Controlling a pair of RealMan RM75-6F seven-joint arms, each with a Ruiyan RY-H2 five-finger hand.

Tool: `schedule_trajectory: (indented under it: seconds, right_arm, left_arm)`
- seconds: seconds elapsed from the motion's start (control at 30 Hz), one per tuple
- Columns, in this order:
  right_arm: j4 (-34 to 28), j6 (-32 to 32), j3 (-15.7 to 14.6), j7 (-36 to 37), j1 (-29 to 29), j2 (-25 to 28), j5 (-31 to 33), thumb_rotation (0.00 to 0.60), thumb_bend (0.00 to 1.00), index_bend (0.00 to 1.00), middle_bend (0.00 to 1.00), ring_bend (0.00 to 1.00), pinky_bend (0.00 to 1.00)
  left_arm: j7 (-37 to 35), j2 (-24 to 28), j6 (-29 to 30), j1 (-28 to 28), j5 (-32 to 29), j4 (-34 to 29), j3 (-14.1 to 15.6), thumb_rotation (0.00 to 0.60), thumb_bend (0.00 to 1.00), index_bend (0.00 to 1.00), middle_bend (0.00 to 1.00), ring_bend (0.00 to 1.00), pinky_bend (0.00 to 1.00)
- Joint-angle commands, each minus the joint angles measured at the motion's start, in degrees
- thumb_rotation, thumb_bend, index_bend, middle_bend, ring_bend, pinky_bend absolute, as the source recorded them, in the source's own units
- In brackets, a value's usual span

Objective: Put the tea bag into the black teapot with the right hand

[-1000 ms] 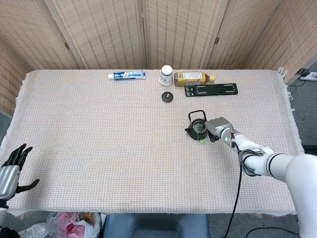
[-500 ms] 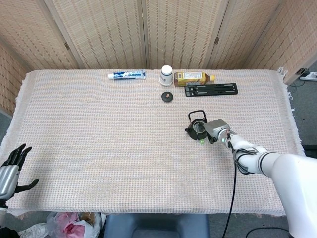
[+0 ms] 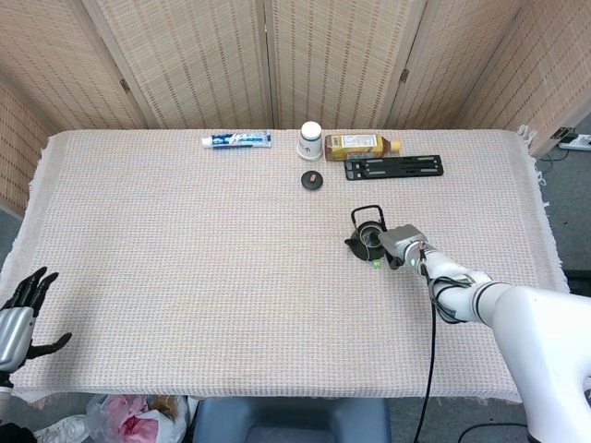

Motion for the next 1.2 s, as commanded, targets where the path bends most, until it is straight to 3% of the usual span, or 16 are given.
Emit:
schedule_trajectory:
  seconds: [0.03, 0.27, 0.37, 0.47, 0.53, 0.63, 0.7, 0.8, 0.97, 1.2]
  right_arm:
    - [-3.6, 1.7, 1.0, 0.6, 0.2, 3.0, -0.9, 0.6, 1.0, 0.03, 1.0, 0.91, 0.83]
    - [-17.4, 10.5, 2.4, 0.1, -1.7, 14.7, -5.8, 0.6, 1.0, 0.08, 1.0, 0.91, 0.83]
    - [-23.0, 15.6, 4.2, 0.5, -4.9, 19.4, -10.1, 0.6, 1.0, 0.08, 0.98, 0.85, 0.83]
    - [-28.4, 24.4, 5.9, 0.7, -10.8, 23.0, -17.2, 0.6, 0.96, 0.08, 0.85, 0.75, 0.78]
    - [-31.0, 32.2, 6.3, -0.3, -15.8, 24.0, -22.5, 0.6, 0.82, 0.05, 0.73, 0.67, 0.7]
    - [-33.3, 46.7, 5.4, -5.5, -25.5, 22.9, -30.9, 0.6, 0.53, 0.01, 0.49, 0.5, 0.52]
    - [-33.1, 54.6, 5.1, -8.8, -31.9, 20.6, -34.8, 0.6, 0.48, 0.01, 0.41, 0.42, 0.45]
    - [-31.1, 60.7, 4.9, -12.0, -39.1, 16.9, -38.1, 0.6, 0.46, 0.0, 0.31, 0.32, 0.37]
    - [-25.5, 64.5, 6.3, -12.8, -47.7, 11.2, -40.2, 0.6, 0.45, 0.0, 0.17, 0.2, 0.28]
    - [-17.5, 69.9, 10.0, -9.6, -56.2, 6.5, -44.9, 0.6, 0.43, 0.0, 0.08, 0.13, 0.19]
  left_arm:
    - [0.2, 0.0, 0.0, 0.1, 0.1, 0.1, 0.1, 0.6, 0.24, 0.0, 0.0, 0.01, 0.29]
    - [1.5, -0.4, 0.8, 0.3, 0.3, -0.2, 0.1, 0.6, 0.24, 0.0, 0.0, 0.01, 0.29]
    - [2.3, -0.7, 1.4, 0.4, 0.9, -0.6, 0.3, 0.6, 0.24, 0.0, 0.0, 0.01, 0.29]
    - [2.8, -0.9, 2.1, 0.6, 1.4, -0.9, 0.4, 0.6, 0.24, 0.0, 0.0, 0.01, 0.29]
    - [2.8, -0.9, 2.4, 0.7, 1.6, -1.0, 0.4, 0.6, 0.24, 0.0, 0.0, 0.01, 0.29]
    - [2.5, -0.8, 2.8, 1.0, 1.8, -1.2, 0.4, 0.6, 0.24, 0.0, 0.0, 0.01, 0.29]
    - [2.4, -0.7, 3.1, 1.1, 1.8, -1.2, 0.4, 0.6, 0.24, 0.0, 0.0, 0.01, 0.29]
    - [2.1, -0.6, 3.4, 1.2, 1.9, -1.2, 0.3, 0.6, 0.24, 0.0, 0.0, 0.01, 0.29]
    - [1.8, -0.5, 3.5, 1.3, 2.3, -1.2, 0.4, 0.6, 0.24, 0.0, 0.0, 0.01, 0.29]
    - [2.0, -0.8, 3.3, 1.2, 2.0, -0.7, 0.2, 0.6, 0.24, 0.0, 0.0, 0.01, 0.29]
